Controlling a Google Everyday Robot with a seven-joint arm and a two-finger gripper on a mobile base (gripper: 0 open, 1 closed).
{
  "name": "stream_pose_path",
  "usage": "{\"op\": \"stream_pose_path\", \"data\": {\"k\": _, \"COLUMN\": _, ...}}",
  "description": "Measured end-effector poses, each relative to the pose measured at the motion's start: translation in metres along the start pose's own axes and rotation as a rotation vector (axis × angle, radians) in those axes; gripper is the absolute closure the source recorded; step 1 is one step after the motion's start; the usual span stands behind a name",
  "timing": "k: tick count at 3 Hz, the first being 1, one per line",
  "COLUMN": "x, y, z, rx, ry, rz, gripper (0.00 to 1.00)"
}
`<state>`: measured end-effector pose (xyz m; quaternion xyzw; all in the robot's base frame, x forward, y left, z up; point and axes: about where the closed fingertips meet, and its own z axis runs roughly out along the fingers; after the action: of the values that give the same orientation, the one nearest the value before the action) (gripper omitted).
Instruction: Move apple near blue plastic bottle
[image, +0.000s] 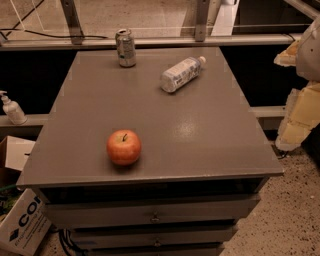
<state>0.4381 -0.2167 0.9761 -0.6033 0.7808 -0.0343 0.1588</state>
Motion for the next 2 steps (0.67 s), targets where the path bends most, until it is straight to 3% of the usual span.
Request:
{"op": "stream_pose_path", "data": {"k": 1, "x": 0.000, "y": 0.000, "z": 0.000, "rx": 0.000, "ry": 0.000, "rz": 0.000, "gripper": 0.00}}
{"op": "stream_pose_path", "data": {"k": 2, "x": -0.011, "y": 0.013, "z": 0.015, "rx": -0.018, "ry": -0.060, "rz": 0.025, "gripper": 0.00}}
